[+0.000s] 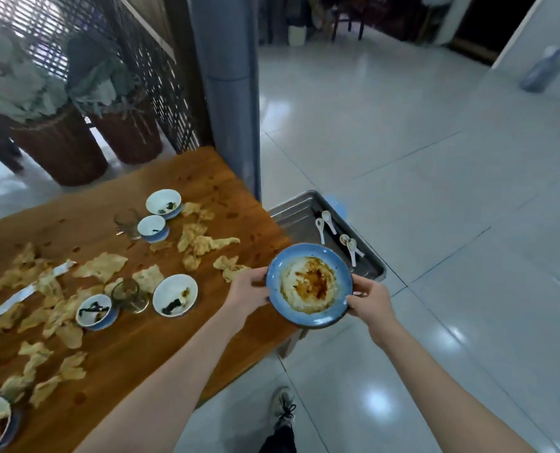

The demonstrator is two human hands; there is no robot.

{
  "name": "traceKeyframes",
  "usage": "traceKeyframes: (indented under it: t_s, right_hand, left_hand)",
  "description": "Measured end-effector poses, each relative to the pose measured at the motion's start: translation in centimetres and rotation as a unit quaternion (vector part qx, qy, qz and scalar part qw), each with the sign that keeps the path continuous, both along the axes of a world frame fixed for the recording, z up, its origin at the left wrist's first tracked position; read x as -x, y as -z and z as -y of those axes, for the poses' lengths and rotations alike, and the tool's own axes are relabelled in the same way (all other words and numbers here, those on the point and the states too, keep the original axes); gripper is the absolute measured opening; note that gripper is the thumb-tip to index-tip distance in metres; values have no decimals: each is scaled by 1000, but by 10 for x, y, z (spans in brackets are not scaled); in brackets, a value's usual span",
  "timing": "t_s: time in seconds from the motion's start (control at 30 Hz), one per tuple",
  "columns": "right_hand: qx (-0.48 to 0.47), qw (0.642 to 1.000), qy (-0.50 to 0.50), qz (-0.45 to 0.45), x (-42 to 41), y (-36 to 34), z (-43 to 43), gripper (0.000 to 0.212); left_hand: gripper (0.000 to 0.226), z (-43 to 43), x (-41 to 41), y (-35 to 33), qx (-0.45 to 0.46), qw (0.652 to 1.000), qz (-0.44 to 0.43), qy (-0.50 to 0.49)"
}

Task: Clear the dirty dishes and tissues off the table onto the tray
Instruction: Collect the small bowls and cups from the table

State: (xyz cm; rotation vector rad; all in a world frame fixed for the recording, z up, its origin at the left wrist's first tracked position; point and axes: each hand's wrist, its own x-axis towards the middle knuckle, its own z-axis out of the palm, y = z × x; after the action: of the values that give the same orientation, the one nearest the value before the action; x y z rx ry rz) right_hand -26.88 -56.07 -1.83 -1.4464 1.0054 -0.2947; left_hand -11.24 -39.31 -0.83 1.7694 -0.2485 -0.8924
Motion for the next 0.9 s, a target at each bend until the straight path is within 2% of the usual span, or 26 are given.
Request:
traceKeyframes:
  t_s: [0.17, 0.3, 0.5, 0.67, 0.9]
  right_hand:
    - [-17, 999, 28, -12, -27, 4, 62, 50]
    - [-22, 998, 56, -19, -47, 9, 102, 56]
    - [-34, 997, 59, -43, -61, 30, 167, 54]
    - [-48, 996, 14, -70, -89, 63, 232, 54]
    - [-92, 982, -109, -121, -148, 131, 307, 42]
  left_hand:
    - [43, 70, -32, 6, 14, 1000, -11, 20]
    - [45, 121, -56, 14, -8, 1000, -5, 29]
    - [42, 185, -69, 37, -18, 999, -18, 24]
    - [47, 234, -78, 69, -46, 998, -38, -15]
    - [48, 292, -100, 124, -116, 980, -65, -146]
